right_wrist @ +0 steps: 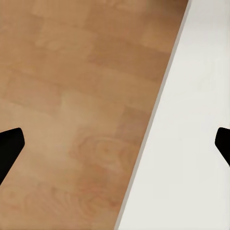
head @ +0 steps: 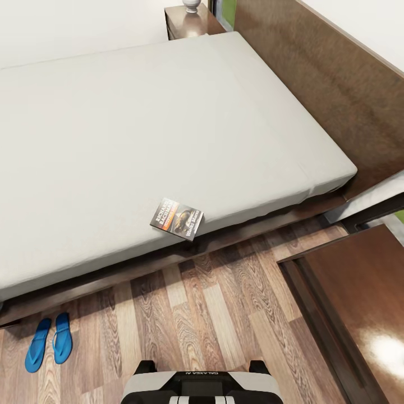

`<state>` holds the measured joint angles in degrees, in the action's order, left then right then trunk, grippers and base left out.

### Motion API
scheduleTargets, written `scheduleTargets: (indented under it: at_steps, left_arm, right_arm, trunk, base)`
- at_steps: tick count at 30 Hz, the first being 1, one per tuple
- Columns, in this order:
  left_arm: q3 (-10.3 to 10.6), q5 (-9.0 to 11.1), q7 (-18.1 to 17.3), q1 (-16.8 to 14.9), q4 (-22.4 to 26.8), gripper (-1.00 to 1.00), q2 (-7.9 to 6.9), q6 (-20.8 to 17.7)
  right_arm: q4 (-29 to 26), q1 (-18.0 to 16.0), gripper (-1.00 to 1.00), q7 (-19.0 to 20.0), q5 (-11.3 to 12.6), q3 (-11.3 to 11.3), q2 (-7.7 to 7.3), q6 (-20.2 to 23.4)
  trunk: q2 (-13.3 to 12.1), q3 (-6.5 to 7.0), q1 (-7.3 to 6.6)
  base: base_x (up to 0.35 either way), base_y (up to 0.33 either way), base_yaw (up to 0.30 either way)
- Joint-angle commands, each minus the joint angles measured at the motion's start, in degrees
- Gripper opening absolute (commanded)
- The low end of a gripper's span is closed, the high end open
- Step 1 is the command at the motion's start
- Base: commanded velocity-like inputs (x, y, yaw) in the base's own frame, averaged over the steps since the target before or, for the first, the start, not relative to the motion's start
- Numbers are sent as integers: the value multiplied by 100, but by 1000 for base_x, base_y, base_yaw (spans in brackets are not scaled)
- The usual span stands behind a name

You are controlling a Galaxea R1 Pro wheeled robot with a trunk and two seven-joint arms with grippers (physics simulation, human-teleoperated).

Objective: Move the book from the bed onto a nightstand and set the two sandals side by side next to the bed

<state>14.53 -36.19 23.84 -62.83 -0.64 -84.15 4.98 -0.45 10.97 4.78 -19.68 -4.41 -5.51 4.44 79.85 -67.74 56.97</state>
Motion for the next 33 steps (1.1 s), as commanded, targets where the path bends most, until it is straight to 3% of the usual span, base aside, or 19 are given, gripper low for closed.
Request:
scheduleTargets:
  at_steps: [1, 7, 10, 16, 19, 25, 32, 33]
  left_arm:
    - [33, -1, 100, -45, -12, 100, 90, -78]
    - [33, 0, 712, -45, -8, 100, 559, -675]
    - [33, 4, 1207, -45, -3, 100, 786, -849]
    - [33, 5, 2137, -39, -3, 100, 1382, -1228]
    - [33, 8, 2351, 94, -3, 100, 1545, -1417]
    - [25, 34, 2584, 531, 10, 100, 1736, -1629]
    - [8, 45, 3008, 846, 8, 100, 2264, -2059]
    - [8, 45, 3008, 846, 8, 100, 2264, -2059]
  right_arm:
    - [-15, 2, 100, 19, 0, -43, -2, 22]
    - [-70, 2, 100, 16, 0, -43, -2, 22]
    - [-87, 2, 100, 15, 0, -43, -2, 22]
    - [-100, 2, 100, 17, 0, -43, -2, 21]
    - [-102, 2, 100, 20, 0, -46, -11, 21]
    - [-103, 0, 100, 18, 0, -44, -17, 21]
    - [-104, -12, 100, 19, 0, -48, -22, 21]
    - [-104, -12, 100, 19, 0, -48, -22, 21]
  trunk:
    - [2, -1, 0]
    - [2, -1, 0]
    - [2, -1, 0]
    - [2, -1, 0]
    - [2, -1, 0]
    - [2, -1, 0]
    - [2, -1, 0]
    - [2, -1, 0]
  base:
    - [0, 0, 0]
    - [0, 0, 0]
    - [0, 0, 0]
    - [0, 0, 0]
    - [0, 0, 0]
    - [0, 0, 0]
    - [0, 0, 0]
    - [0, 0, 0]
